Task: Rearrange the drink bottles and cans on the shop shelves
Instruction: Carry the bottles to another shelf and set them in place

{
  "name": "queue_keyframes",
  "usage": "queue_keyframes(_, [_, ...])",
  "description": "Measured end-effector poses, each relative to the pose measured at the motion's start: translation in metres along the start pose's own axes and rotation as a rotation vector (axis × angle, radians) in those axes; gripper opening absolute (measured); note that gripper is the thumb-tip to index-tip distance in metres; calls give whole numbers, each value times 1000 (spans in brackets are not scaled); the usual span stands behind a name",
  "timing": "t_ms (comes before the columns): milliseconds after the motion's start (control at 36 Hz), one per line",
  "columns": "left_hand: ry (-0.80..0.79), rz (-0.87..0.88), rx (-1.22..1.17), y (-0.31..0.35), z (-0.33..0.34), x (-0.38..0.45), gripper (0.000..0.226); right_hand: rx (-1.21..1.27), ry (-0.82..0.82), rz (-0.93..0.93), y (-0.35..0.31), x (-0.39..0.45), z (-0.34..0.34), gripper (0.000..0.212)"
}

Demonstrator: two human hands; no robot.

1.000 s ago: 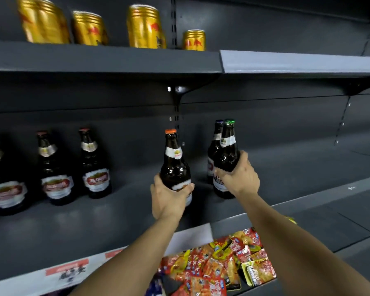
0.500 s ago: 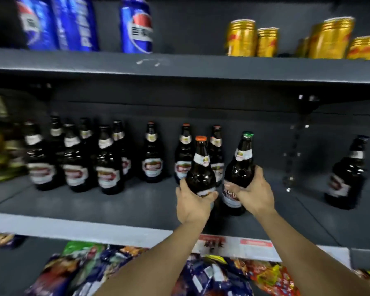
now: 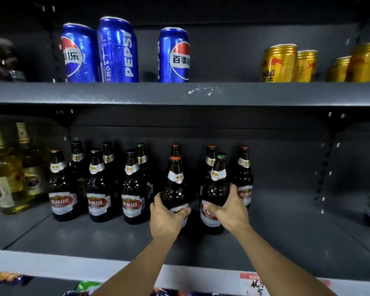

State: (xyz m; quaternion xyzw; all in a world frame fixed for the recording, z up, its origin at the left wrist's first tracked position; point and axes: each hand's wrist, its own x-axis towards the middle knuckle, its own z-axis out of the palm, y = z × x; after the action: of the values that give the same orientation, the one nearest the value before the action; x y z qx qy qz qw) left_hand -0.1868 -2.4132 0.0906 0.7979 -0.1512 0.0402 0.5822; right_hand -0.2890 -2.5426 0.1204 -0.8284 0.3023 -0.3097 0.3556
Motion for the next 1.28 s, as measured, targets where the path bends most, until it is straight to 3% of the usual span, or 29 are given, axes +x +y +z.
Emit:
queue_keyframes(417, [-186, 78, -44, -23, 0, 55, 94, -81, 22, 10, -1, 17, 29, 87])
queue_keyframes(556, [-204, 80, -81, -30, 2, 55, 92, -7, -20, 21, -1, 20, 28, 89])
queue_keyframes(750, [-218, 88, -129, -32, 5, 56, 94, 185, -150, 101, 6, 31, 23, 69])
queue_keyframes(889, [-270, 70, -136, -36, 5, 63, 98, 184, -227, 147, 10, 43, 19, 86])
queue_keyframes(1028, [-333, 41, -155, -36, 2, 69, 94, 148, -221, 138, 13, 46, 20, 87])
queue_keyframes(1167, [-325, 29, -200, -30, 0, 58, 86, 128, -127, 116, 16, 39, 26, 72])
queue_keyframes(1278, [-184, 54, -146, -26, 2, 40, 88, 95, -93, 60, 17, 32, 30, 69])
